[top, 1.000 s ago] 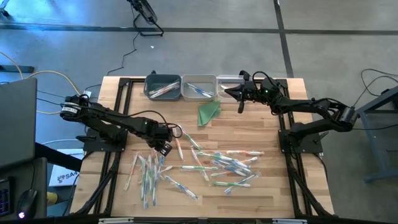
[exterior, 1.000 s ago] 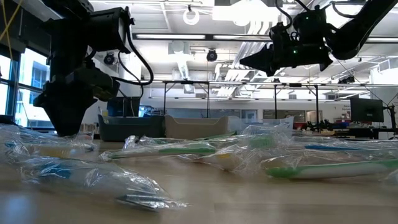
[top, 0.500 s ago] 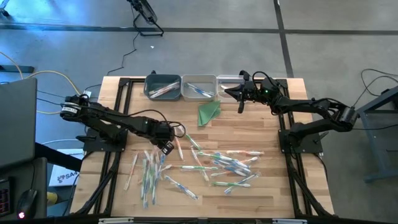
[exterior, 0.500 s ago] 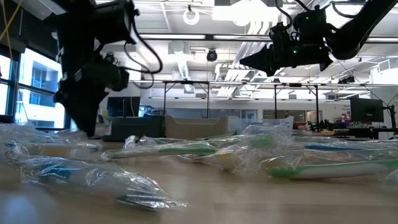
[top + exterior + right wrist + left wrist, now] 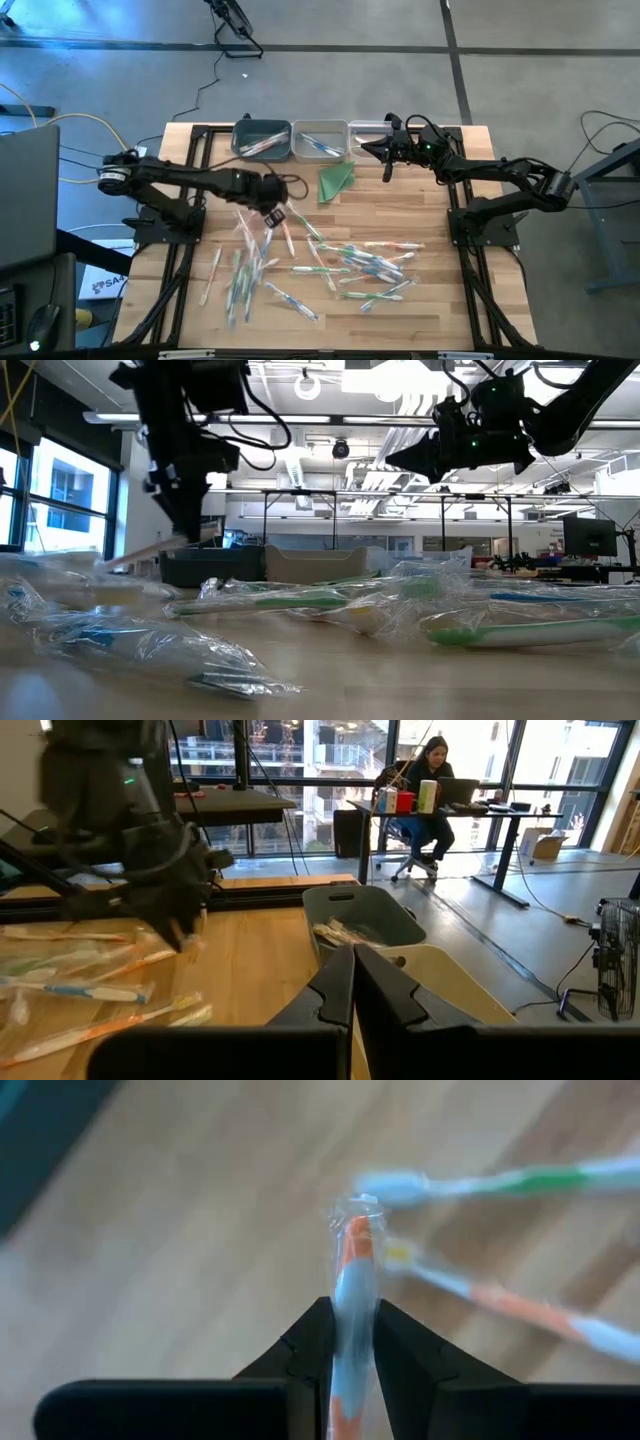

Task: Pick & Place Toothbrushes
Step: Put the orange toothbrush into the dark blue bin

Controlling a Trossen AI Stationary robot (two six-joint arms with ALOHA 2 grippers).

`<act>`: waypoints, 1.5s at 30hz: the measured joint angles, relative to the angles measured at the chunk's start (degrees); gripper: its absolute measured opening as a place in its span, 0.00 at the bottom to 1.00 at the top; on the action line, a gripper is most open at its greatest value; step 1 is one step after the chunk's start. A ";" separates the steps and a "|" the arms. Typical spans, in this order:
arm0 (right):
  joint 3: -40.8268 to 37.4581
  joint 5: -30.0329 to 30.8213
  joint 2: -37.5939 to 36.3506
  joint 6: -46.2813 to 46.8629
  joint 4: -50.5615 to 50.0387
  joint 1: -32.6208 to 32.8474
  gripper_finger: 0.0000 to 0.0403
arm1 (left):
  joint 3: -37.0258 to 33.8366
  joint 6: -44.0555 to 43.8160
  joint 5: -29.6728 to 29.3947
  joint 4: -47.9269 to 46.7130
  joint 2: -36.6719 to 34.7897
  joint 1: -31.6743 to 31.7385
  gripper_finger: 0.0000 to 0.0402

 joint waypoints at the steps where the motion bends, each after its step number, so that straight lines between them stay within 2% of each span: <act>1: 0.00 0.02 0.00 0.00 -0.06 -0.02 0.01 | 0.00 1.90 0.20 1.15 0.01 1.23 0.14; 9: 0.00 0.02 0.00 -0.01 -0.12 -0.04 0.01 | 0.04 13.08 10.25 10.77 0.01 7.98 0.14; 18: 0.00 0.01 0.00 -0.44 -0.10 -0.04 0.01 | 0.04 22.25 14.81 19.49 0.01 11.52 0.14; 34: 0.00 0.02 0.00 -0.46 -0.10 -0.04 0.01 | 0.04 31.17 16.52 34.32 0.01 16.28 0.14; 45: 0.00 0.02 0.00 -0.46 -0.10 -0.04 0.01 | 0.04 33.23 17.57 44.07 0.01 19.78 0.14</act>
